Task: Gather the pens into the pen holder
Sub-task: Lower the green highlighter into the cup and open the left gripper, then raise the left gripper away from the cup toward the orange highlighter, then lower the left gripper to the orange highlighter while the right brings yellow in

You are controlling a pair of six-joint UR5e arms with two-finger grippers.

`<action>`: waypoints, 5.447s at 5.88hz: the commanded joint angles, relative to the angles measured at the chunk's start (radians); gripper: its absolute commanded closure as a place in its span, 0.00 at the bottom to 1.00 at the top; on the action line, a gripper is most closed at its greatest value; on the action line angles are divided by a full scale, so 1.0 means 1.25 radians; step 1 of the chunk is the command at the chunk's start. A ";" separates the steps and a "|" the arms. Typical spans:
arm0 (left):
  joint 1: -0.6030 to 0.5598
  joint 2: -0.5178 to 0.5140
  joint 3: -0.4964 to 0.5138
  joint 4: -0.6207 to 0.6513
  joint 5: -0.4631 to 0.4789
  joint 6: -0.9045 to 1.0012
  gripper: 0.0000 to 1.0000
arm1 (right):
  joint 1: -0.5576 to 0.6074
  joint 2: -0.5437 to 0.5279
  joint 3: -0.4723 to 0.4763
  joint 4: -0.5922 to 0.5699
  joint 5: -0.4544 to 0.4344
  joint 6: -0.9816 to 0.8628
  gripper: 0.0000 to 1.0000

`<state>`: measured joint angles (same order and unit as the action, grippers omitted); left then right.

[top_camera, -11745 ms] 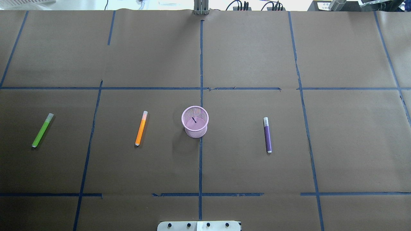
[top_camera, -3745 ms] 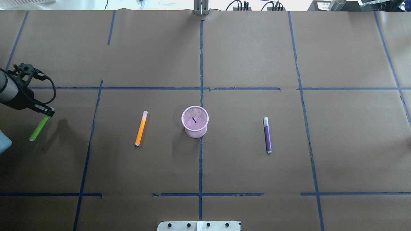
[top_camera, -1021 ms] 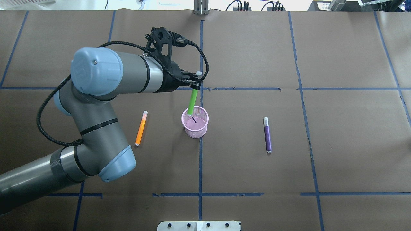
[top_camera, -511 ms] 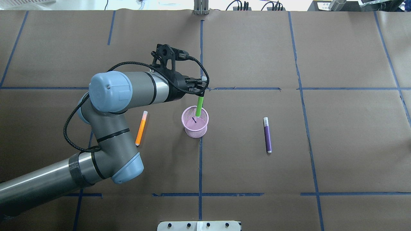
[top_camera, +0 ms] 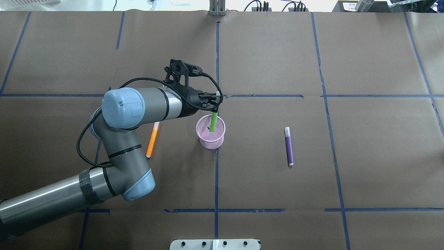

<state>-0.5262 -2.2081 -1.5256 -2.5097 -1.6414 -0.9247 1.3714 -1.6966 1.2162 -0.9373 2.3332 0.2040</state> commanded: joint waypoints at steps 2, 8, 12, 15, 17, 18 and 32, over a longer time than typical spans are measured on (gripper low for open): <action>0.002 -0.002 -0.002 -0.001 0.000 -0.006 0.01 | 0.000 0.000 0.000 0.000 0.000 0.000 0.00; -0.104 -0.010 -0.099 0.286 -0.146 -0.047 0.00 | 0.000 0.000 -0.001 0.000 0.002 0.000 0.00; -0.292 -0.001 -0.112 0.476 -0.489 -0.036 0.00 | 0.000 0.000 -0.001 -0.001 0.002 0.002 0.54; -0.292 0.007 -0.111 0.531 -0.499 -0.032 0.00 | 0.000 0.000 0.006 0.000 0.014 0.010 0.91; -0.290 0.012 -0.099 0.534 -0.501 -0.032 0.00 | 0.001 0.006 0.055 0.000 0.017 0.010 1.00; -0.285 0.026 -0.095 0.546 -0.501 -0.031 0.00 | 0.017 0.009 0.149 -0.011 0.015 0.012 1.00; -0.125 0.042 -0.004 0.712 -0.368 0.217 0.00 | -0.441 0.441 0.581 -0.083 -0.358 0.465 0.99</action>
<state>-0.6841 -2.1561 -1.5457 -1.6009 -2.1023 -0.6343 0.8907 -1.1834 1.9411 -1.0415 1.9649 0.7753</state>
